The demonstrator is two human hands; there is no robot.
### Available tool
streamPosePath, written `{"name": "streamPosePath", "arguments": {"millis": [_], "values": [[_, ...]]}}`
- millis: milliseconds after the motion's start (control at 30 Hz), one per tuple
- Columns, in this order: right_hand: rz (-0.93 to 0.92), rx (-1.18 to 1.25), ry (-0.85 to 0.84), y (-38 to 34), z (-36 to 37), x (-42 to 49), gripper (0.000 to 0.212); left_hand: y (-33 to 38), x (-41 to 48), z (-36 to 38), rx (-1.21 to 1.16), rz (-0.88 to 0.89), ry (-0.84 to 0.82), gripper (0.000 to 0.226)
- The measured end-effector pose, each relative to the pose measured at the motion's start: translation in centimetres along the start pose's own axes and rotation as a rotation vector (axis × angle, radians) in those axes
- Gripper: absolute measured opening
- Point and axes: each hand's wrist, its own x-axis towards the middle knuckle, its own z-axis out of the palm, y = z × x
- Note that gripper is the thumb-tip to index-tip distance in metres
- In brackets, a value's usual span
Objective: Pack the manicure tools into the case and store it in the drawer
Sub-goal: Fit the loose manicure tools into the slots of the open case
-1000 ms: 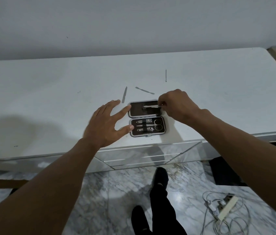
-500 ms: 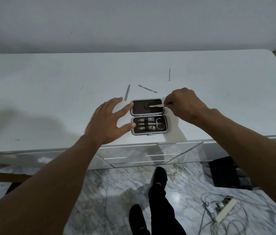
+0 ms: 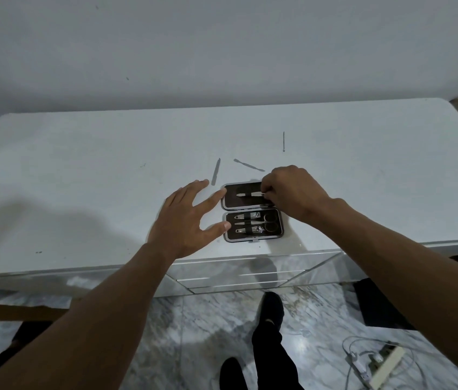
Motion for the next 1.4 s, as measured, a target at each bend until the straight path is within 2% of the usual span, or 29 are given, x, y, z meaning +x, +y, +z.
{"name": "streamPosePath", "arguments": {"millis": [433, 933, 1200, 1400], "values": [[0.075, 0.099, -0.045, 0.0, 1.1, 1.0, 0.021, 0.0, 0.0, 0.1, -0.009, -0.009, -0.001, 0.069], [0.029, 0.05, -0.017, -0.9, 1.0, 1.1, 0.022, 0.0, 0.1, 0.1, -0.009, -0.006, 0.016, 0.067], [0.029, 0.103, -0.041, -0.7, 1.3, 1.3, 0.021, -0.1, 0.0, 0.1, 0.002, -0.007, -0.008, 0.067], [0.12, 0.141, 0.071, 0.1, 0.2, 2.4, 0.017, 0.0, -0.1, 0.1, -0.01, -0.012, -0.013, 0.067]]}}
